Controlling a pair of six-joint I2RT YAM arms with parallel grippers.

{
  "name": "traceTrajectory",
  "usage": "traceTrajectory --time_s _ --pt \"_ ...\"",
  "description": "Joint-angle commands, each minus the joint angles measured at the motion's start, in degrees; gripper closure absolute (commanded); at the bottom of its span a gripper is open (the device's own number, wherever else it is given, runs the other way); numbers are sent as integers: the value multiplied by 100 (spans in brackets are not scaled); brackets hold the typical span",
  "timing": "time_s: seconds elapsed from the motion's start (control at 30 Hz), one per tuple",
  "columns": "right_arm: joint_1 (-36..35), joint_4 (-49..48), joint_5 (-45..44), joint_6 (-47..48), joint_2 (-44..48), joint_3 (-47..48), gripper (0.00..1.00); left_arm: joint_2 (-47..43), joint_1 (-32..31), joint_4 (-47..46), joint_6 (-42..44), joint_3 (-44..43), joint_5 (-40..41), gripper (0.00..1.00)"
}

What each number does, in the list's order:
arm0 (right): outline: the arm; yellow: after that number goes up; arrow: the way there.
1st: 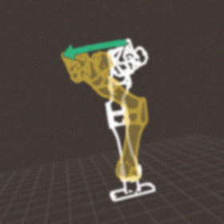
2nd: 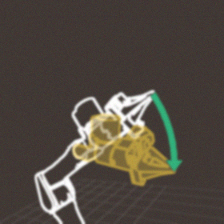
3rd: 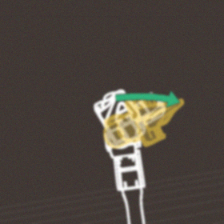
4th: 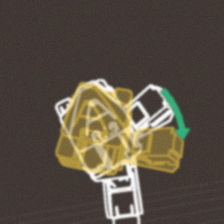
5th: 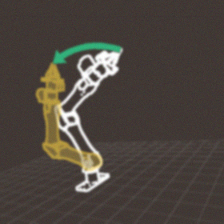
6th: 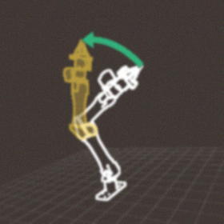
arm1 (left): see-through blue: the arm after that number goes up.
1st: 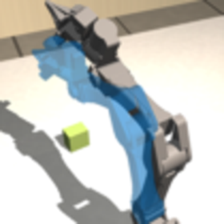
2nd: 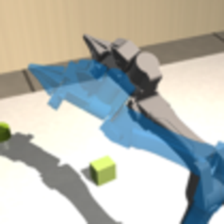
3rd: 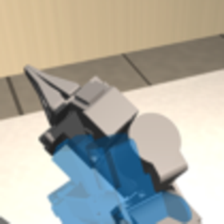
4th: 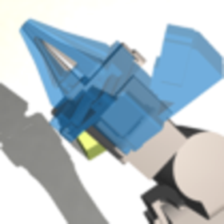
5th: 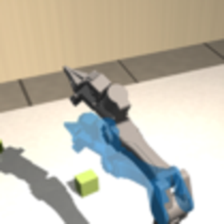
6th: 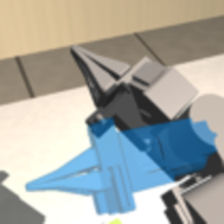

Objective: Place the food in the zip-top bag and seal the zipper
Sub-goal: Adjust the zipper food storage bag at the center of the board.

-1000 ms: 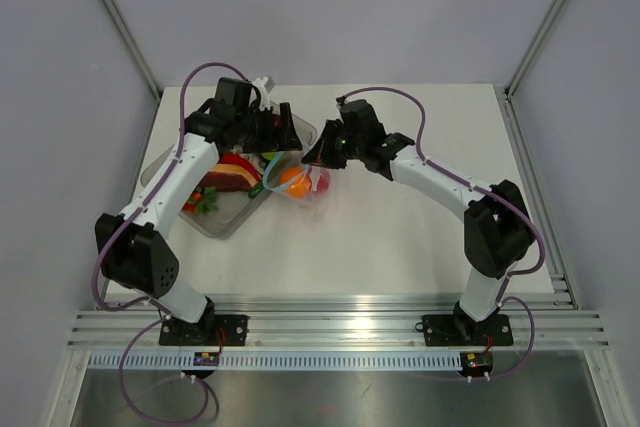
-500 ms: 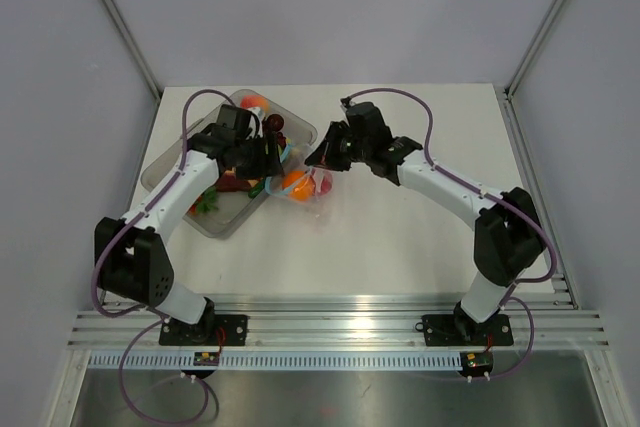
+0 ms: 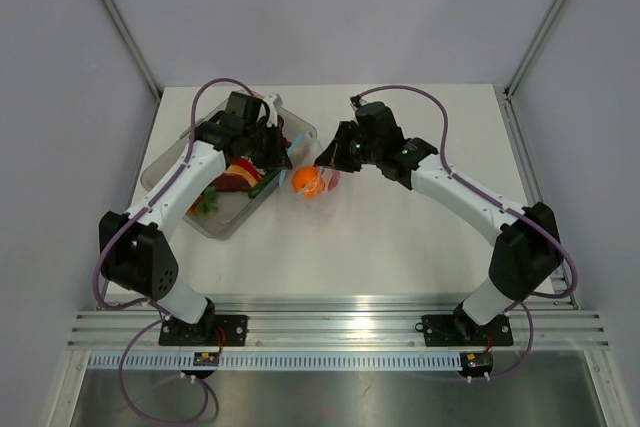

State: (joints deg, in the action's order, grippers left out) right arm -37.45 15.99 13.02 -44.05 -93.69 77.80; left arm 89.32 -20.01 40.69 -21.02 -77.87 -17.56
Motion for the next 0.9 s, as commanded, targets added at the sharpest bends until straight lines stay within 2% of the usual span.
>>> traceTrajectory --time_s 0.0,0.2,0.3,0.47,0.63,0.77,0.87 --pt "-69 299 -290 169 658 -1 100 -213 -328 -105 -104 -572 -309 100" --pt "-78 10 -387 -42 501 -941 100 682 -723 -876 -341 148 -634 100" --pt "-78 27 -589 -60 535 -1118 100 947 -776 -800 -263 167 -590 100" --pt "-78 395 -967 177 1027 -793 100 351 -768 -221 -26 -648 -459 100" --pt "-78 440 -1187 257 1722 -678 100 -151 -768 -52 -17 -1213 -476 100" --pt "-78 213 -1266 231 2100 -1310 100 -161 -776 -253 -78 -828 -590 100" --pt "-78 2 -1266 204 1873 -1855 100 111 -890 -717 -279 -169 -748 100"
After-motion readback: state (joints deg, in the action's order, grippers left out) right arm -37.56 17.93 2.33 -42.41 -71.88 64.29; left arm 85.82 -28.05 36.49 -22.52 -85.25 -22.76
